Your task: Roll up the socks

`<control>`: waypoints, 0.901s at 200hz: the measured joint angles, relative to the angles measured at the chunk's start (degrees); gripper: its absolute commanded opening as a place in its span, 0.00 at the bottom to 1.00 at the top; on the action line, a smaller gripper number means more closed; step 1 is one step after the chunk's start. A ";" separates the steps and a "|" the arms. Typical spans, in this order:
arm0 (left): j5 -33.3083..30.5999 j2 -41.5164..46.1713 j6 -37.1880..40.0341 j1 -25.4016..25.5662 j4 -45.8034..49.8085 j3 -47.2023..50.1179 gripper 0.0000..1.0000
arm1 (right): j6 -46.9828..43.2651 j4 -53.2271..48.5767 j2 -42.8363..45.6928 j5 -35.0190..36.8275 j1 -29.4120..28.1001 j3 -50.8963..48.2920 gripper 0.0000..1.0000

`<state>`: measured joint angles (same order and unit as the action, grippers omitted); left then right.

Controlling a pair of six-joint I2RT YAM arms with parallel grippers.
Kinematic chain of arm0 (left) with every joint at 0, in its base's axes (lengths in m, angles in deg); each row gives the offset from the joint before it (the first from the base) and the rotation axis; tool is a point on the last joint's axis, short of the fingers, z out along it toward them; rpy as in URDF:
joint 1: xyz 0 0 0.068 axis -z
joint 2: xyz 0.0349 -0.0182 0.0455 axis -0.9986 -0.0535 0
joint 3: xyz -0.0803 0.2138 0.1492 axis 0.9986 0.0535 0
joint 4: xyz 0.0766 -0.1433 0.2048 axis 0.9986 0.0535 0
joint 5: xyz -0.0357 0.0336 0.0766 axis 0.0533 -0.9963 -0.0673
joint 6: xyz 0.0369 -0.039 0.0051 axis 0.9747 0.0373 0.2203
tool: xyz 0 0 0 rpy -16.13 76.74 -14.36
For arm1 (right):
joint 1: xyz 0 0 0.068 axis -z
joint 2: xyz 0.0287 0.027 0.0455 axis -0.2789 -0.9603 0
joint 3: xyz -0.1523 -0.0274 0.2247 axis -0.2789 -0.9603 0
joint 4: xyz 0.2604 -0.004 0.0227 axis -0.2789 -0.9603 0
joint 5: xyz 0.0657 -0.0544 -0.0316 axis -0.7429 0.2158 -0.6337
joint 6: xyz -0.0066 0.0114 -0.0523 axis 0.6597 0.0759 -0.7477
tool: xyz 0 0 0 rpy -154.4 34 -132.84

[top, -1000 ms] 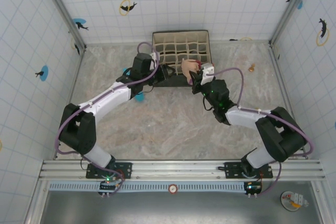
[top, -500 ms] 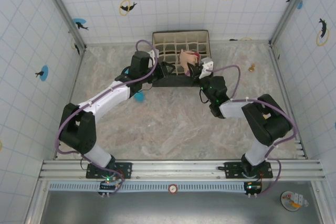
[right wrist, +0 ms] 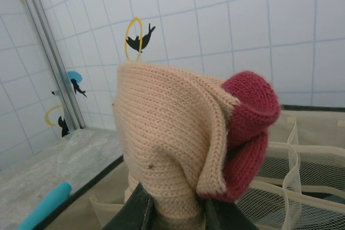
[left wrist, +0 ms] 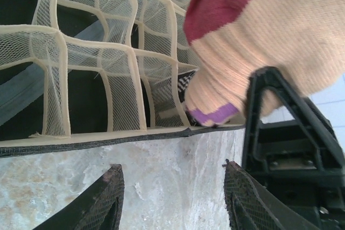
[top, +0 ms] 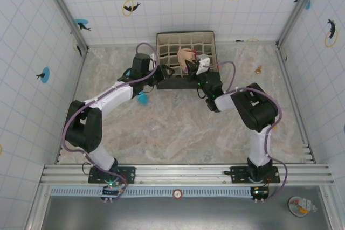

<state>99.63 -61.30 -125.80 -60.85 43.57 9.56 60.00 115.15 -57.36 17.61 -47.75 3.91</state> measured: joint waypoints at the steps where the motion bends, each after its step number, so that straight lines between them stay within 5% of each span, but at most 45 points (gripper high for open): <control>1: 0.02 -0.04 0.02 0.00 0.00 0.00 0.51 | -0.02 0.02 -0.09 0.04 0.02 0.04 0.00; 74: 1.66 -3.61 -0.04 0.00 -0.44 -0.72 0.51 | -1.92 0.13 -7.93 0.39 0.00 5.79 0.00; 180: 4.00 -11.93 -7.17 -0.02 -4.57 -11.98 0.67 | -6.43 6.16 -8.11 0.90 0.00 1.40 0.00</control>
<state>103.63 -73.24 -132.97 -60.87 39.00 -2.42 53.57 121.31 -65.47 18.50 -47.75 5.31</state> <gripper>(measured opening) 0.658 0.186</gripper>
